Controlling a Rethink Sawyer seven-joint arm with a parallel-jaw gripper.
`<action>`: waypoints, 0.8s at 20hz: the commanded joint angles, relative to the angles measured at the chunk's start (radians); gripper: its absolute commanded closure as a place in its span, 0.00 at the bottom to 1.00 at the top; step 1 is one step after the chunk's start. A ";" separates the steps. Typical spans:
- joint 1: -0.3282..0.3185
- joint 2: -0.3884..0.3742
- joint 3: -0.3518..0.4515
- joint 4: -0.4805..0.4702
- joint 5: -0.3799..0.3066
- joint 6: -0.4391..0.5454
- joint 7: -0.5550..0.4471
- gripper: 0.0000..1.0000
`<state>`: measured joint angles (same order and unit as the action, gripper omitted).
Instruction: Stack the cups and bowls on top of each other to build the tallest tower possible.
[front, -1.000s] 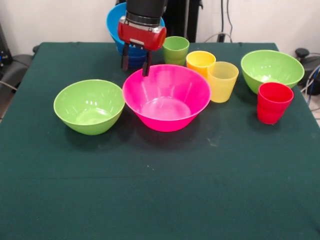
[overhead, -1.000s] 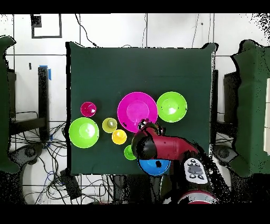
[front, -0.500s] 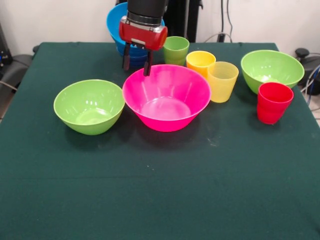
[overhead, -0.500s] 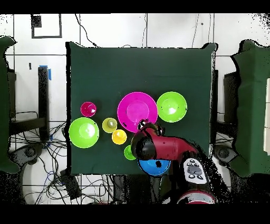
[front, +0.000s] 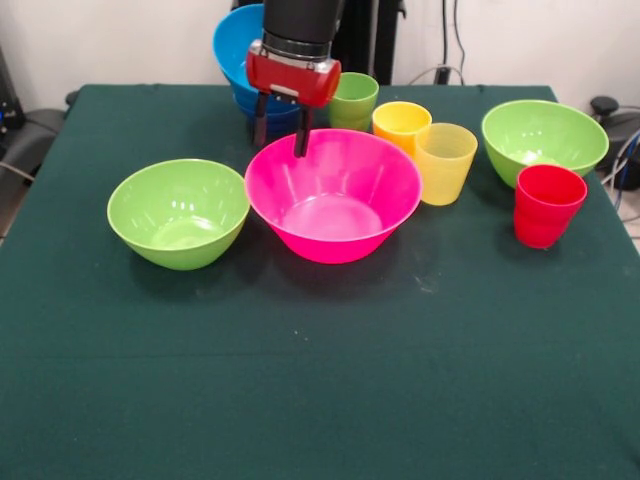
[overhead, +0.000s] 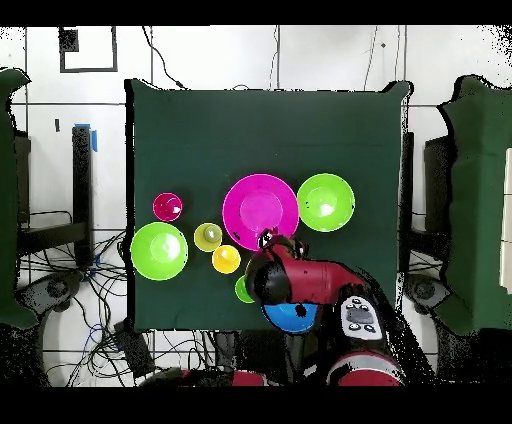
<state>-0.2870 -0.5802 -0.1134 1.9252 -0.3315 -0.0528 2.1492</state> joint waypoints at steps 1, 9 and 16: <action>0.039 0.136 0.044 -0.038 -0.028 -0.101 0.090 0.00; 0.002 0.139 0.067 -0.040 -0.042 -0.099 0.066 0.00; -0.006 0.169 0.075 -0.059 -0.043 -0.114 0.064 0.00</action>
<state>-0.2836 -0.4712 -0.1248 1.9241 -0.3309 -0.1343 2.1492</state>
